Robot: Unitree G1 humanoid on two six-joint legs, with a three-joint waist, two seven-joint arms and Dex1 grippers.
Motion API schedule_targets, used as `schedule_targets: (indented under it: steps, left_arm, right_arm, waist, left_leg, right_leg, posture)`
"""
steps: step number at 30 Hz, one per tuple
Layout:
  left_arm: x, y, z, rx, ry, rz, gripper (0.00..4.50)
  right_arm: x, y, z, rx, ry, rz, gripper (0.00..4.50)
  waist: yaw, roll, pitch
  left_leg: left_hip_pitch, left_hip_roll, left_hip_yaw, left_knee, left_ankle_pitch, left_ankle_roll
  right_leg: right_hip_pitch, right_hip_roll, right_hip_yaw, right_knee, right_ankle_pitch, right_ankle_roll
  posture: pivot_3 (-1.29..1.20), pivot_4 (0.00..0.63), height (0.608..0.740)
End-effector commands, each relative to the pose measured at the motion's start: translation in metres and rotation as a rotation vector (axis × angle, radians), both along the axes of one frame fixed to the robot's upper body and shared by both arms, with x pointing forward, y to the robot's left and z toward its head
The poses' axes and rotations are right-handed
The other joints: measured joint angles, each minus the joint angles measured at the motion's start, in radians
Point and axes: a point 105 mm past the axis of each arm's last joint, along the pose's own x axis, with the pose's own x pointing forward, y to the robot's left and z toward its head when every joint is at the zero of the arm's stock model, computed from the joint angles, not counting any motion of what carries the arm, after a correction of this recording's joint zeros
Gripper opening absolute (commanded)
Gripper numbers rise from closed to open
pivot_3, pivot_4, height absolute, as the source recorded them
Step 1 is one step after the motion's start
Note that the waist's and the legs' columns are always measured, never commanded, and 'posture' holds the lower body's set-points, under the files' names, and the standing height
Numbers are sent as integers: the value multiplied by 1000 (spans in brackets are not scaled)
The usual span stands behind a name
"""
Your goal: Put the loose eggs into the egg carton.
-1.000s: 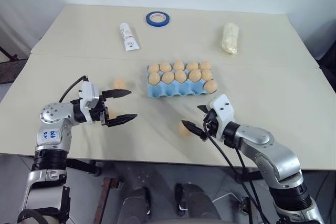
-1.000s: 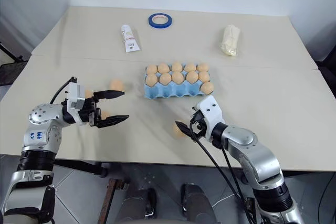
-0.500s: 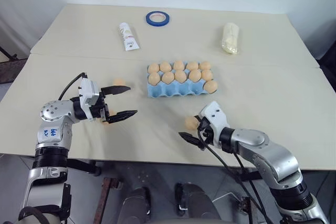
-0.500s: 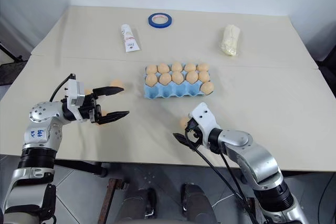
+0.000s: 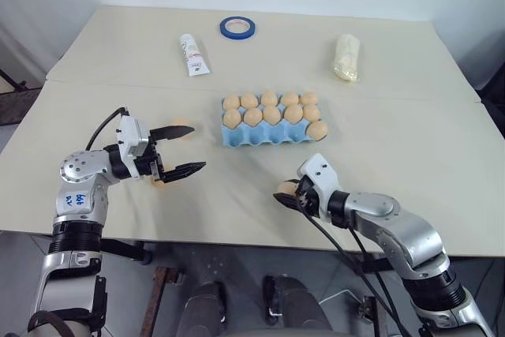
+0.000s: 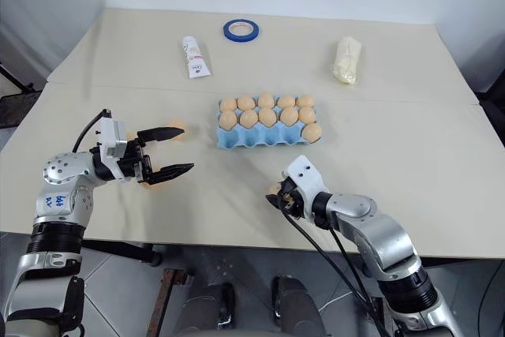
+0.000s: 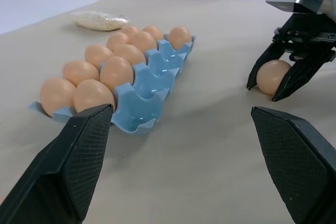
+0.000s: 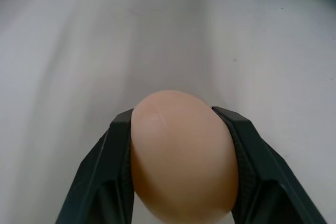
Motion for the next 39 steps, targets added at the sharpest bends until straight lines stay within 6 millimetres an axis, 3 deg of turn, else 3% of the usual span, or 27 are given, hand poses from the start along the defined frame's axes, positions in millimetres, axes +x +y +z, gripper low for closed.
schedule_targets:
  steps: [1,6,12,19,24,25,31,39]
  left_arm:
    - [0,2,13,3,-59,8,4500]
    - [0,2,16,4,-58,-4,4500]
    - [1,-2,22,4,-69,-30,4500]
    - [4,1,27,11,-96,-9,4500]
    - [4,5,30,9,-103,6,4500]
    - [4,6,30,9,-104,9,4500]
    - [4,7,31,3,-105,19,4500]
    - [7,18,39,0,-149,119,4500]
  right_arm:
    - [6,4,36,89,-117,7,1750]
    - [49,-4,79,153,-257,-129,1740]
    - [99,-11,95,123,-344,-215,1720]
    - [119,-6,94,27,-416,-165,1720]
    - [121,-10,95,15,-418,-151,1720]
    - [120,-11,95,15,-413,-146,2434]
    - [115,-15,96,12,-411,-127,4481]
    - [101,-25,104,12,-421,-73,4481]
  waist:
    - [-1,0,0]
    - [-7,0,0]
    - [-2,0,0]
    - [-3,0,0]
    - [-7,0,0]
    - [-8,0,0]
    - [-7,0,0]
    - [-5,0,0]
  left_leg:
    - [0,0,0,0,0,0]
    - [0,0,0,0,0,0]
    - [-1,0,0,-1,0,0]
    - [-16,0,0,2,0,0]
    - [-16,0,0,2,0,0]
    - [-16,0,1,3,1,0]
    - [-15,0,0,3,1,0]
    - [-15,0,0,3,1,0]
  right_leg:
    - [0,0,0,0,0,0]
    - [0,0,0,1,0,0]
    - [0,0,-1,-1,0,0]
    - [-15,0,-1,4,0,1]
    - [-15,0,-1,4,0,1]
    - [-15,0,-1,4,0,1]
    - [-15,0,-1,6,0,0]
    - [-15,0,-1,6,0,0]
  posture:
    - [0,150,740]
    - [0,150,740]
    - [0,150,740]
    - [0,150,740]
    - [0,150,740]
    - [0,150,740]
    - [0,150,740]
    - [0,150,740]
